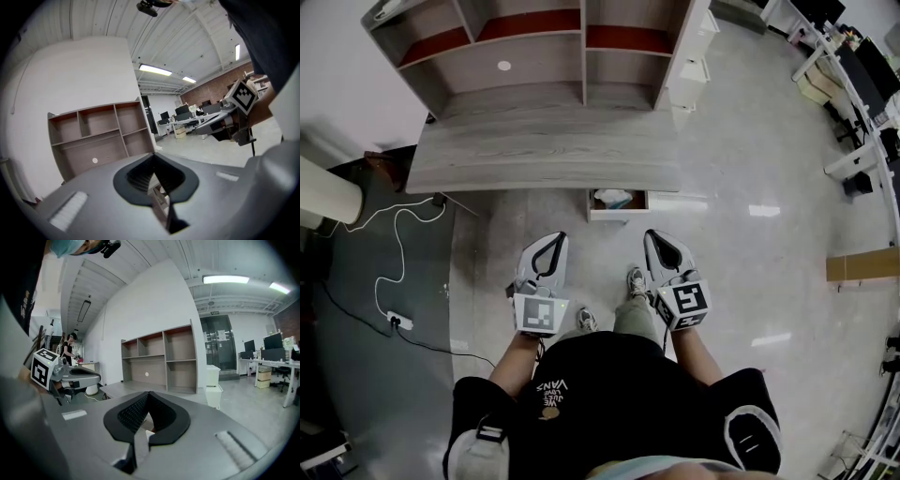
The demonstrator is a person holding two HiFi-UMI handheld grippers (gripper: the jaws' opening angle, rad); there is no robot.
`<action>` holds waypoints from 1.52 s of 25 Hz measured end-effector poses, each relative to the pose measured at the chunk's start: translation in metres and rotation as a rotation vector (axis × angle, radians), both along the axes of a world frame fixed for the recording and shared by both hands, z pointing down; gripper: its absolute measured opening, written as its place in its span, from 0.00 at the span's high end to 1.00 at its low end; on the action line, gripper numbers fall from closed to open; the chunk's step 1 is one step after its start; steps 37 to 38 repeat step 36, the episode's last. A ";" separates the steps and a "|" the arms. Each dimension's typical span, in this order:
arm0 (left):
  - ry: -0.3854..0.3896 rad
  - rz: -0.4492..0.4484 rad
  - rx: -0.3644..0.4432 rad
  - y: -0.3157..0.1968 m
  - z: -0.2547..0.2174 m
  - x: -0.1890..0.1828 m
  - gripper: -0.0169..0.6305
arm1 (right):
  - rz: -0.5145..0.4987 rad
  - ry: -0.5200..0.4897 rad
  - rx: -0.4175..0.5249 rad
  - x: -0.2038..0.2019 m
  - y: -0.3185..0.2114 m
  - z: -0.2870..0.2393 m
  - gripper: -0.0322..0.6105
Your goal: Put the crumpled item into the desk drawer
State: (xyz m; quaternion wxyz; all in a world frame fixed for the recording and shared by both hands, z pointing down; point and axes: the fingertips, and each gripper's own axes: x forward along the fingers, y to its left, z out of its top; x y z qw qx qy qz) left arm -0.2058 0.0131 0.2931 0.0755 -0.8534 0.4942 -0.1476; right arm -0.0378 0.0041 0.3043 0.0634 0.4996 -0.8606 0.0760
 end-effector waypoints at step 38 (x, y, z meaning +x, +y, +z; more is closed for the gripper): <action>0.057 -0.019 -0.004 0.026 -0.013 -0.009 0.89 | -0.001 -0.006 0.020 -0.004 0.019 -0.020 0.95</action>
